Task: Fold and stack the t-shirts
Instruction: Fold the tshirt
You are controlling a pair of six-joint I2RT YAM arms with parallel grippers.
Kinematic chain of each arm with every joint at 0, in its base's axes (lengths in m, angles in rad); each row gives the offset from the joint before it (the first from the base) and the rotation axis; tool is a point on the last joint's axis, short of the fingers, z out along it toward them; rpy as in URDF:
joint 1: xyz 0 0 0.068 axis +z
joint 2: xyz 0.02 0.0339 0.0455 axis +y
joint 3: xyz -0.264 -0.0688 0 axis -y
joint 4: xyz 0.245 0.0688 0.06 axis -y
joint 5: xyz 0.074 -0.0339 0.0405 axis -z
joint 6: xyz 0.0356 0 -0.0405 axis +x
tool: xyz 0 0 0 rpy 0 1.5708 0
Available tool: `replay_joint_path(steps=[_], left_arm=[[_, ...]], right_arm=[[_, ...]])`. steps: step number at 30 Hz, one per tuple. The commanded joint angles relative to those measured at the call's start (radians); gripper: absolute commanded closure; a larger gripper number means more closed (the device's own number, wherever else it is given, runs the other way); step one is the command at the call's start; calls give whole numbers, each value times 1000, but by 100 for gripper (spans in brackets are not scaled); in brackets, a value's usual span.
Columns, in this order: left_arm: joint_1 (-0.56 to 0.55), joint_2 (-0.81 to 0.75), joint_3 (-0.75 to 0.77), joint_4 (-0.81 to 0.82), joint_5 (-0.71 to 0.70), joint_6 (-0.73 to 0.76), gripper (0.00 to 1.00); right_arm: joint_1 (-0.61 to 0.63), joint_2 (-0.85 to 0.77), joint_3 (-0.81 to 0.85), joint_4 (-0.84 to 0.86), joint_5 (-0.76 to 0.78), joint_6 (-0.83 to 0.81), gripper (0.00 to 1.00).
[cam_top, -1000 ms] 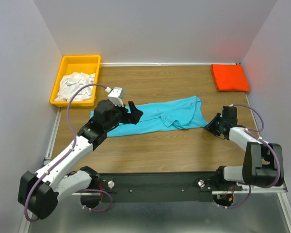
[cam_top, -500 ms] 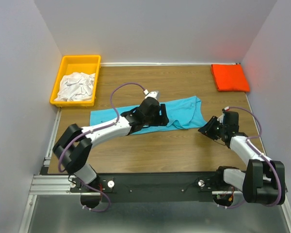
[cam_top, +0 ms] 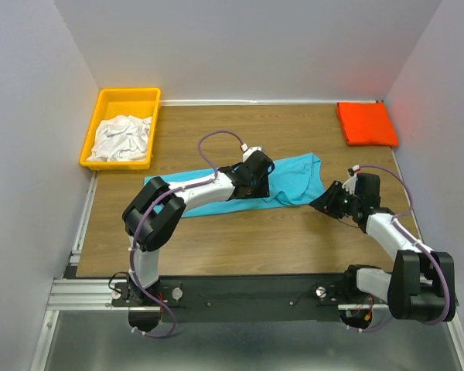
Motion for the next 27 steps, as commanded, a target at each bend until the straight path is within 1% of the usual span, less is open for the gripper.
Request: replay_joint_path(steps=[1, 2, 3, 7, 16, 27], left_arm=[[-4, 23, 1, -36, -37, -21, 49], [-4, 32, 4, -33, -33, -21, 55], [-4, 37, 9, -33, -29, -18, 57], [-5, 60, 42, -33, -6, -7, 59], [-10, 113, 62, -19, 19, -6, 59], [-28, 127, 73, -13, 31, -6, 59]], right_arm=[[8, 21, 19, 25, -36, 3, 60], [9, 24, 18, 27, -36, 3, 60], [9, 24, 18, 30, -36, 3, 60], [9, 36, 19, 31, -36, 0, 60], [11, 39, 13, 36, -41, -5, 60], [11, 41, 6, 39, -42, -14, 60]])
